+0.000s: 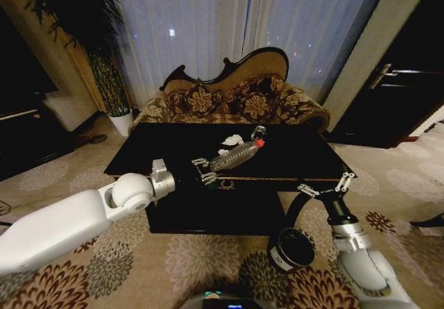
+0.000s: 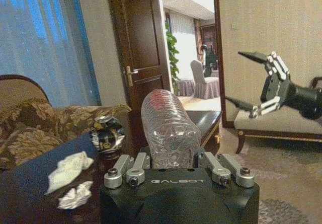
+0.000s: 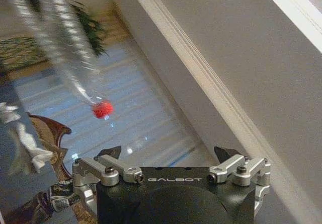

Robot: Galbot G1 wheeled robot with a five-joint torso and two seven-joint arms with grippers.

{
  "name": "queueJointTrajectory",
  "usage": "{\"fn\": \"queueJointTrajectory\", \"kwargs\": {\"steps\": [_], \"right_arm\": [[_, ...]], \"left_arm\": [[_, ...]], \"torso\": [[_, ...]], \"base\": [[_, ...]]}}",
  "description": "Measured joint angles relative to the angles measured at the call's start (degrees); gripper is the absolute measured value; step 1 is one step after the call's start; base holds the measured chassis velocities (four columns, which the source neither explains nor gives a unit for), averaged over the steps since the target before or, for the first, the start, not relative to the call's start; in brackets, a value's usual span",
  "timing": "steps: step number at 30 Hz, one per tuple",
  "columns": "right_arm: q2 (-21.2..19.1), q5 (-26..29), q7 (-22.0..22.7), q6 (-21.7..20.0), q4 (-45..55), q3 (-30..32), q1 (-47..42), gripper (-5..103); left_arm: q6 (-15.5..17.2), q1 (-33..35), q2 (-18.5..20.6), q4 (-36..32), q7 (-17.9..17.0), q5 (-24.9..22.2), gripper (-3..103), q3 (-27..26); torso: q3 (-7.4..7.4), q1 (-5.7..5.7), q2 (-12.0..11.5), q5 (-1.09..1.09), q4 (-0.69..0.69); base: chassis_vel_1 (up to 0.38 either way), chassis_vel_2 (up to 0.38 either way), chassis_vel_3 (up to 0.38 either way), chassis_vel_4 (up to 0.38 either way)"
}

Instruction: Move to the front of the table and place the trash on the table into the trash bin.

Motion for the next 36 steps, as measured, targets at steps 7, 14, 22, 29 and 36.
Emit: {"fn": "queueJointTrajectory", "kwargs": {"steps": [7, 14, 22, 29, 36], "right_arm": [[2.07, -10.98, 2.31, 4.43, -3.34, -1.65, 1.54, 100], [2.36, -12.84, 2.62, 4.61, -5.55, -4.09, 3.53, 100], [2.48, -12.8, 2.45, 4.17, -6.22, -5.52, 4.22, 100], [2.95, -12.29, 2.27, 3.58, -3.58, -6.42, 3.57, 100], [3.71, -12.77, 2.11, 3.48, -2.41, -6.92, 2.94, 100]], "left_arm": [[1.0, 0.0, -1.6, -2.07, -1.77, -1.9, 36, 1.18], [1.92, 0.9, -3.28, -4.2, -3.44, -3.78, 36, 2.07], [2.54, 1.08, -5.43, -4.34, -4.91, -5.03, 36, 3.65], [2.61, 0.87, -7.54, -2.99, -5.69, -4.75, 36, 6.23], [2.61, 0.26, -8.51, -2.95, -6.26, -4.84, 36, 7.57]], "torso": [[0.0, 0.0, -0.01, 0.01, -0.01], [0.0, 0.0, -0.01, 0.01, 0.0], [0.0, 0.0, -0.01, 0.01, 0.0], [0.0, 0.0, 0.0, 0.01, 0.0], [-0.01, 0.0, 0.0, 0.0, 0.0]], "base": [[0.0, 0.0, 0.0, 0.0], [0.0, 0.0, 0.0, 0.0], [0.0, 0.0, 0.0, 0.0], [0.0, 0.0, 0.0, 0.0], [0.0, 0.0, 0.0, 0.0]]}}
